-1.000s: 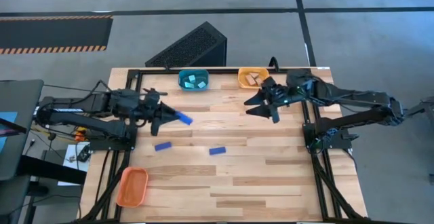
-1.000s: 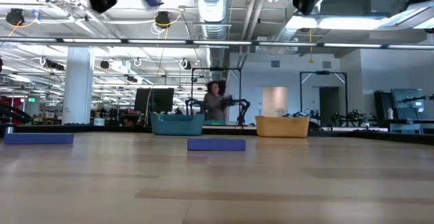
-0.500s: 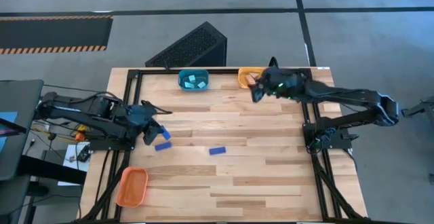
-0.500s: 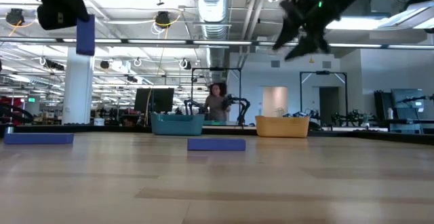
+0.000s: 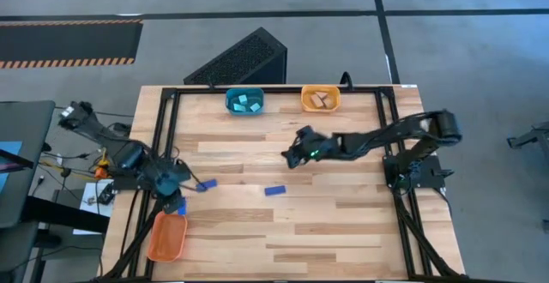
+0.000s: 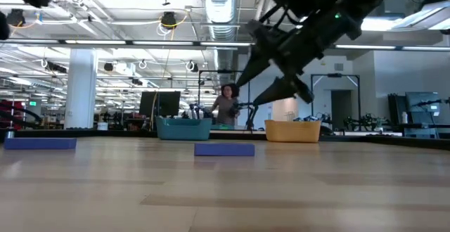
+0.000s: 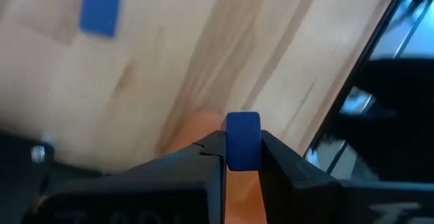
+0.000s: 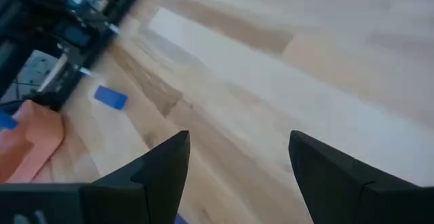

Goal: Sort & place blocks by color
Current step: Put the bottom right blue blocks into the orange bin, then put the center blue blocks into the orange bin

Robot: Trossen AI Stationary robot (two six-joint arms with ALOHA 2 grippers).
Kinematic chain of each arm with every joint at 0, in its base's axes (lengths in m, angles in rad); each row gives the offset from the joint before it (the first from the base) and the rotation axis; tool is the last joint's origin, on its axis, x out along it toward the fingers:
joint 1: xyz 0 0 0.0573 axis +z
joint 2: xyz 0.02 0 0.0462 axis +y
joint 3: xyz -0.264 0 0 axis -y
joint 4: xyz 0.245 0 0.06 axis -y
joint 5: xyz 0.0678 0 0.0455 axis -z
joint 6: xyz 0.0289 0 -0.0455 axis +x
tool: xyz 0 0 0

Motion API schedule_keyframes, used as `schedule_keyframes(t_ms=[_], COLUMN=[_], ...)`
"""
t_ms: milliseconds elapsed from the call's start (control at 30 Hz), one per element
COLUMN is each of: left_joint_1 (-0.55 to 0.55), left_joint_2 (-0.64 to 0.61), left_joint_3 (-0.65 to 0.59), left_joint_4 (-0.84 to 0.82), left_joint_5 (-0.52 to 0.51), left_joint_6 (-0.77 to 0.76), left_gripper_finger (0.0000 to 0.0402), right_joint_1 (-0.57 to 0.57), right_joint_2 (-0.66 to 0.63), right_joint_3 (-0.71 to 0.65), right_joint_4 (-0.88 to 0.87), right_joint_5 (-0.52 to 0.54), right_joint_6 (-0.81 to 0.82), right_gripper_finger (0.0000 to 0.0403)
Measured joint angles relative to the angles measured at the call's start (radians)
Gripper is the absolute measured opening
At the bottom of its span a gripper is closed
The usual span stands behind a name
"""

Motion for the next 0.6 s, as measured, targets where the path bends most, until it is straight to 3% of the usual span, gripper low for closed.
schedule_keyframes(t_ms=[233, 400, 600], left_joint_1=[-0.156, -0.231, -0.264], left_joint_2=[0.085, 0.146, 0.174], left_joint_3=[-0.052, -0.161, -0.171], left_joint_4=[0.048, 0.241, 0.271], left_joint_5=[0.056, 0.198, 0.163], left_joint_6=[-0.091, -0.202, -0.304], left_gripper_finger=[0.0028, 0.0058, 0.0087], right_joint_1=[0.132, 0.213, 0.233], right_joint_2=[0.186, 0.221, 0.254], right_joint_3=[0.148, 0.284, 0.404], right_joint_4=[-0.011, -0.074, -0.338], right_joint_5=[0.04, 0.046, 0.022], right_joint_6=[0.079, -0.142, -0.371], right_gripper_finger=[0.0273, 0.0273, 0.0273])
